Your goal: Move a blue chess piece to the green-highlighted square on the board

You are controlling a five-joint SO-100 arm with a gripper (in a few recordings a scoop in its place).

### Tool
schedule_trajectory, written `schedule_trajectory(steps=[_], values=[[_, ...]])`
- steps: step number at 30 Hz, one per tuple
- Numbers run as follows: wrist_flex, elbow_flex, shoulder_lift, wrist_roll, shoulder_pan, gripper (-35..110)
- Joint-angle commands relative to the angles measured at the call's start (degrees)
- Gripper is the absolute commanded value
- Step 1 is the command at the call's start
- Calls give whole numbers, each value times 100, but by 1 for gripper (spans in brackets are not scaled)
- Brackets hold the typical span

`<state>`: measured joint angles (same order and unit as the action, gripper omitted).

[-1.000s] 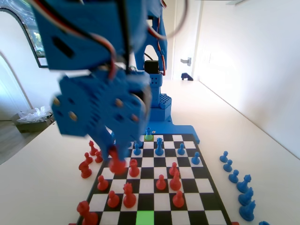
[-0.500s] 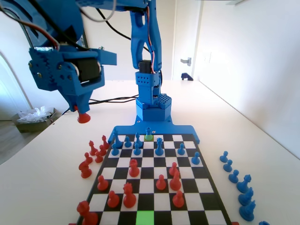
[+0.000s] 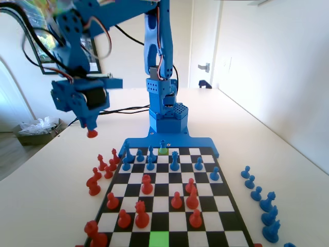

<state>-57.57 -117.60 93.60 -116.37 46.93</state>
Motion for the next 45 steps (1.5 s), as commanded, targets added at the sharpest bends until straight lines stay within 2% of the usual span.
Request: schedule_trajectory(steps=[1,30,35,45], values=[[334,-185,448,-167,141,1],[2979,-2153,35,-914,396,1],[3050,-2197,-88,-905,378,1],[2399,-2145,-167,-738,334,1]])
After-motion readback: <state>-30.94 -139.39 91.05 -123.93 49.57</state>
